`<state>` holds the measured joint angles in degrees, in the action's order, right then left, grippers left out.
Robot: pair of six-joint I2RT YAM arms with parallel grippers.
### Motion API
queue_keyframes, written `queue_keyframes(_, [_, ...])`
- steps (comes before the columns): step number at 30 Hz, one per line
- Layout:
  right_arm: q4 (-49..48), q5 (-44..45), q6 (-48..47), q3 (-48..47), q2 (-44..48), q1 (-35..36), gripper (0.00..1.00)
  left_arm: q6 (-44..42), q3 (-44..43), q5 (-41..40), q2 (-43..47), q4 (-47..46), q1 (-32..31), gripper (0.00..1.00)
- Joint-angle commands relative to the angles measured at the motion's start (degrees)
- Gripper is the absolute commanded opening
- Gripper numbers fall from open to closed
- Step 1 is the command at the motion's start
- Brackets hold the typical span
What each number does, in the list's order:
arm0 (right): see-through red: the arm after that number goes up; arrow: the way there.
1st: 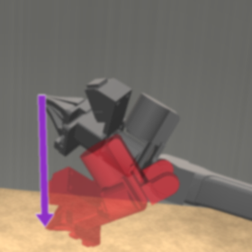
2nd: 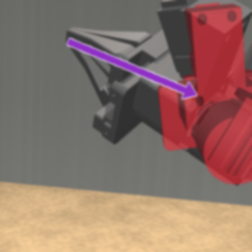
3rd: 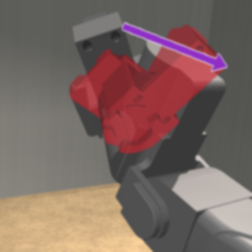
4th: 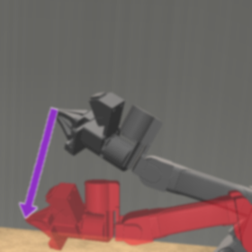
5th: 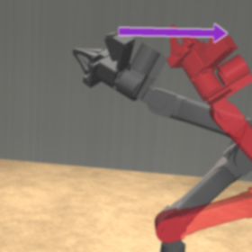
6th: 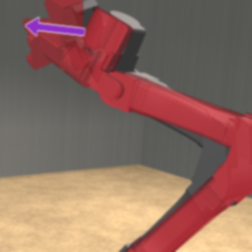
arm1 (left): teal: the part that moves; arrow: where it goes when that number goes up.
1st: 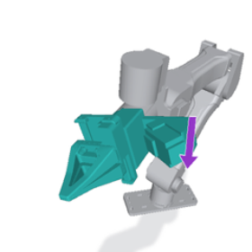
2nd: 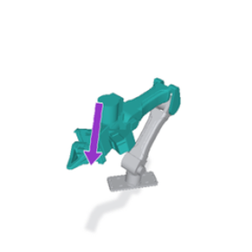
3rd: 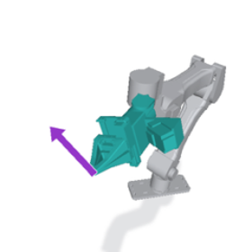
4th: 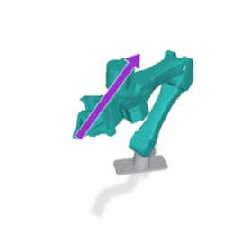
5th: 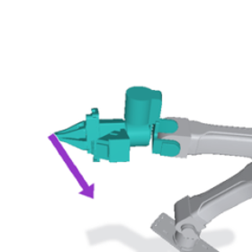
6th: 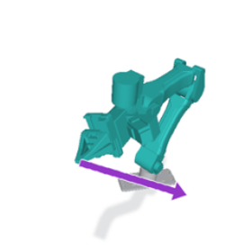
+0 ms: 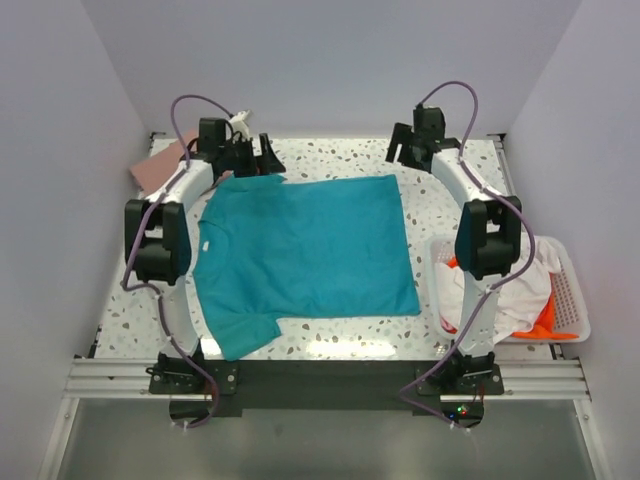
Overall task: Fold and stack the t-shirts
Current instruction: Flatten the tshirt out
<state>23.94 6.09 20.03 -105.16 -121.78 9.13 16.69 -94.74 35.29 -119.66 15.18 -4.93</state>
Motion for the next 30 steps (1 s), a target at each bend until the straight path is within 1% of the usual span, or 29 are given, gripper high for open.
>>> queue_keyframes(1, [-2.76,-3.8,-1.92,0.74,6.72,0.19,0.82,-0.87,5.95,-2.85,13.55,-4.63,-1.31,1.0])
queue_keyframes(3, [-3.11,-5.82,-2.28,4.25,9.35,0.72,0.83,-0.08,11.56,-6.18,16.81,-4.02,-1.31,1.0])
queue_keyframes(4, [-3.29,-6.0,-2.89,5.4,10.23,0.98,0.83,0.1,13.16,-9.85,19.87,-3.41,-1.31,1.0])
queue_keyframes(6, [-3.12,-8.1,-3.59,8.82,12.86,2.47,0.83,1.15,17.02,-14.17,22.44,0.01,-1.31,1.0])
queue_keyframes(7, [-2.85,-8.8,-3.77,11.01,13.66,3.69,0.83,1.68,18.0,-17.94,24.28,1.33,-1.31,1.0])
queue_keyframes(10, [-2.15,-11.36,-3.77,14.36,16.21,6.25,0.83,3.35,22.48,-21.31,26.92,4.94,-1.22,1.0])
queue_keyframes(14, [-3.37,-12.41,-3.07,21.64,18.06,12.39,0.83,4.4,29.6,-24.29,30.09,2.58,-1.22,1.0])
queue_keyframes(15, [-3.9,-13.81,-2.55,22.89,18.06,13.1,0.83,4.84,31.87,-24.82,31.05,2.23,-1.22,1.0])
queue_keyframes(17, [-5.74,-15.48,-0.26,25.87,17.54,14.68,0.83,5.02,33.65,-26.14,31.67,1.7,-1.22,1.0])
queue_keyframes(19, [-6.28,-16.11,0.62,27.29,16.4,16.26,0.83,4.76,35.23,-28.5,31.68,2.31,-1.22,1.0])
queue_keyframes(22, [-4.97,-15.32,0.36,26.68,13.69,17.76,0.83,3.62,35.94,-31.06,31.33,3.8,-1.22,1.0])
queue_keyframes(26, [-2.59,-13.91,0.71,24.66,10.17,18.12,0.82,2.3,37.08,-32.56,30.62,3.81,-1.22,1.0])
queue_keyframes(30, [-2.06,-12.42,1.06,23.78,8.4,18.12,0.82,2.3,38.84,-32.74,29.22,1.44,-1.22,1.0])
